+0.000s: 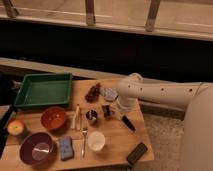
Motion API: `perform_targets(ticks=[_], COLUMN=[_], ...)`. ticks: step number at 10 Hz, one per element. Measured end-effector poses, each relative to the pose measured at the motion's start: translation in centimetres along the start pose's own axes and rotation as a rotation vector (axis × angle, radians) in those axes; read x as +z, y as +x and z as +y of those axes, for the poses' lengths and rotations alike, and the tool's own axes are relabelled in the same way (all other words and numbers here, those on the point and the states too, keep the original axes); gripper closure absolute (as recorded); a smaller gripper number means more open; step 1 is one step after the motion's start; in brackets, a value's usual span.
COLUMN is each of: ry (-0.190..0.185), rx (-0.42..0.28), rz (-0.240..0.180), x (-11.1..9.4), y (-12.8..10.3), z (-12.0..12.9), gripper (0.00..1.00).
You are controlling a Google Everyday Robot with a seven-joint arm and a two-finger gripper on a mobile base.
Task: Wipe purple bowl with brush
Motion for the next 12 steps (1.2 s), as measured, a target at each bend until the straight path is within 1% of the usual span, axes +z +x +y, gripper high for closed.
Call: perform_targets(ticks=[2,3,5,7,8,9,10,11,12], ry=[0.026,0.032,0.043,0.057,0.06,0.064,0.062,0.053,0.03], rx=[-0.003,0.001,0.006,-0.013,-0.031,-0.066,-0.11,-0.151,-0.219], rz=[-0.035,-0.045,-0.077,-0.131,-0.149,-0.168,-0.18,-0.188,-0.195], x=[-1.3,-1.6,-2.5,-4.7,-5.5,-6.2,-6.4,-6.5,-6.4], y=[-0.6,-0.7,-1.1,-2.2,-2.9,-4.0,-4.9,-5.7,-6.8], z=[-0.2,-0.2,-0.1,0.6,1.3,2.6,4.1,5.5,7.8], gripper=[1.0,1.0,1.0,1.0,1.0,1.0,1.0,1.0,1.0])
